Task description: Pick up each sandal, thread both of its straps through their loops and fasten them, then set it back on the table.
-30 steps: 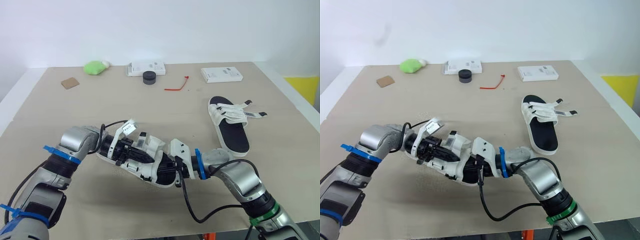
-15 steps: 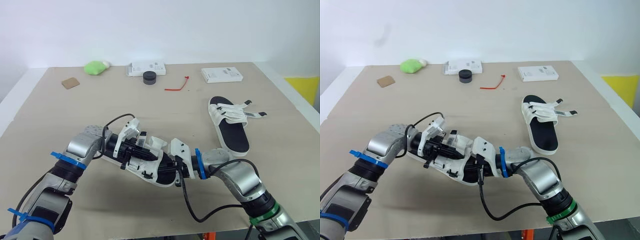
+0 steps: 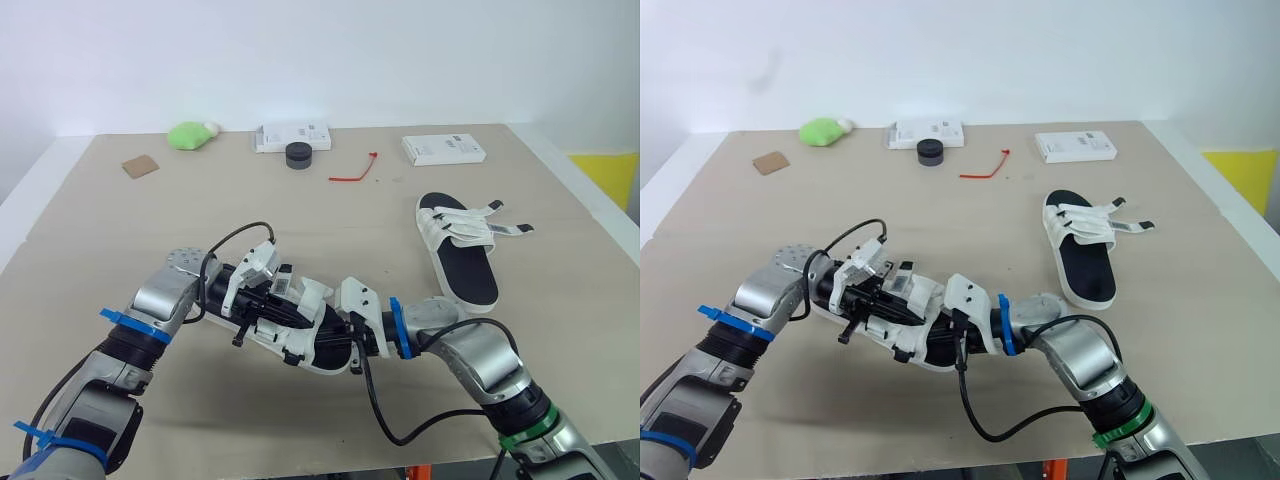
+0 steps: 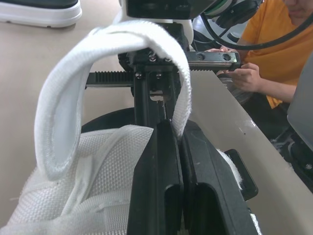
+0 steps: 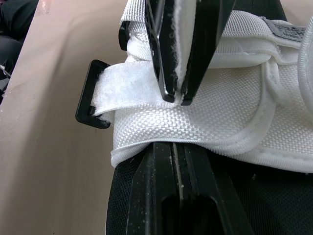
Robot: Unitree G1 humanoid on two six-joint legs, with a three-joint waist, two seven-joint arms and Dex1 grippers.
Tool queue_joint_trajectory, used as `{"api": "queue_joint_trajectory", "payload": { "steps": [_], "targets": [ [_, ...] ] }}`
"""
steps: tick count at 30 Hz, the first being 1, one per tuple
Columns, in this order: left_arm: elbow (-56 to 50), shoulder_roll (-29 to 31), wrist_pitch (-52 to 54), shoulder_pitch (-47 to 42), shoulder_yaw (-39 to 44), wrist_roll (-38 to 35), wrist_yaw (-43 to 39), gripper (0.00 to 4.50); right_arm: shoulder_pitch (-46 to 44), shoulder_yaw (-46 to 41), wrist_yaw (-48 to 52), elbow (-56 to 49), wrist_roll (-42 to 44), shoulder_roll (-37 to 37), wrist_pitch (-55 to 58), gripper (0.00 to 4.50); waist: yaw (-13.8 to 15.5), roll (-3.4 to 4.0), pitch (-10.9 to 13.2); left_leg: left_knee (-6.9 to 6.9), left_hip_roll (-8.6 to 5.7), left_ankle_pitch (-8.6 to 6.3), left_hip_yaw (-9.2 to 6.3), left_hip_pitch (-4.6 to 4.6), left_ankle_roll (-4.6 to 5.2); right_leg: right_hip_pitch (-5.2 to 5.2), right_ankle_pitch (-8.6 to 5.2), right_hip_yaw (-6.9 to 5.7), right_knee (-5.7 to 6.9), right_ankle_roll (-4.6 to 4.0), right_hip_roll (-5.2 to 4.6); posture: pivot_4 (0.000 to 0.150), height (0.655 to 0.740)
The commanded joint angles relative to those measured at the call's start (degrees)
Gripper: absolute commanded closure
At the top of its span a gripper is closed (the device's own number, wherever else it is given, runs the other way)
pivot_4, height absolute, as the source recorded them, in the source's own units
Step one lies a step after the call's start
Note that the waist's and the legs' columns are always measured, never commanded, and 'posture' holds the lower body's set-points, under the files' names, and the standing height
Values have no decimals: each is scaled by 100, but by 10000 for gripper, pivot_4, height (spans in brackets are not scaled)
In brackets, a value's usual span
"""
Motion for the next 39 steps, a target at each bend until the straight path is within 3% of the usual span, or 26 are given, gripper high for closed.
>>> {"api": "queue_joint_trajectory", "payload": {
  "steps": [1, 10, 14, 22, 24, 29, 31, 39],
  "targets": [
    [-424, 81, -72, 70, -150, -121, -175, 44645, 121, 229, -21, 131, -61, -11, 110, 45000, -1, 0, 0, 0, 0, 0, 0, 0, 0, 0, 0, 0, 0, 0, 0, 1500, 7400],
    [-1216, 1005, -474, 275, -907, -460, -175, 44645, 119, 209, -24, 136, -49, -3, 107, 45000, -4, 0, 1, -1, 1, 0, 1, 0, 1, 1, -2, 2, -1, 2, -1, 1500, 7400],
    [-1270, 1119, -544, 291, -949, -144, -175, 44645, 115, 209, -22, 148, -46, 8, 94, 45000, -6, 1, 1, -1, 2, -1, 1, 1, 1, 0, -2, 1, -1, 1, 1, 1500, 7400],
    [-1956, 1432, 163, 814, -807, -127, -58, 44645, 97, 220, -14, 170, -44, -3, 76, 45000, -65, 1, 0, -5, 7, -12, 1, 4, 20, 0, -11, 3, -1, -9, 7, 1500, 7400],
    [-2039, 1398, 333, 843, -722, -206, -44, 38467, 94, 217, -7, 173, -35, -15, 75, 45000, -68, 2, 0, -5, 9, -15, 1, 5, 27, 0, -13, 3, -1, -10, 9, 1500, 7400],
    [-2154, 1211, 825, 870, -329, -547, 234, 13367, 83, 222, 7, 176, -24, -36, 80, 45000, -64, 2, 0, -2, 6, -20, 3, 3, 34, 2, -16, 3, -1, -9, 5, 1500, 7400],
    [-2147, 1119, 977, 895, -166, -655, 404, 6665, 78, 218, 9, 180, -22, -41, 82, 45000, -49, 2, 0, -1, 4, -20, 3, 3, 34, 3, -16, 1, -1, -9, 2, 1500, 7400],
    [-2274, 1656, 1386, 1063, 344, -963, 173, 6665, 126, 217, 6, 98, 13, -58, 127, 45000, -46, 1, 2, 10, 5, -19, 3, 1, 34, 3, -7, 0, -1, -3, 2, 1500, 7400]
  ]
}}
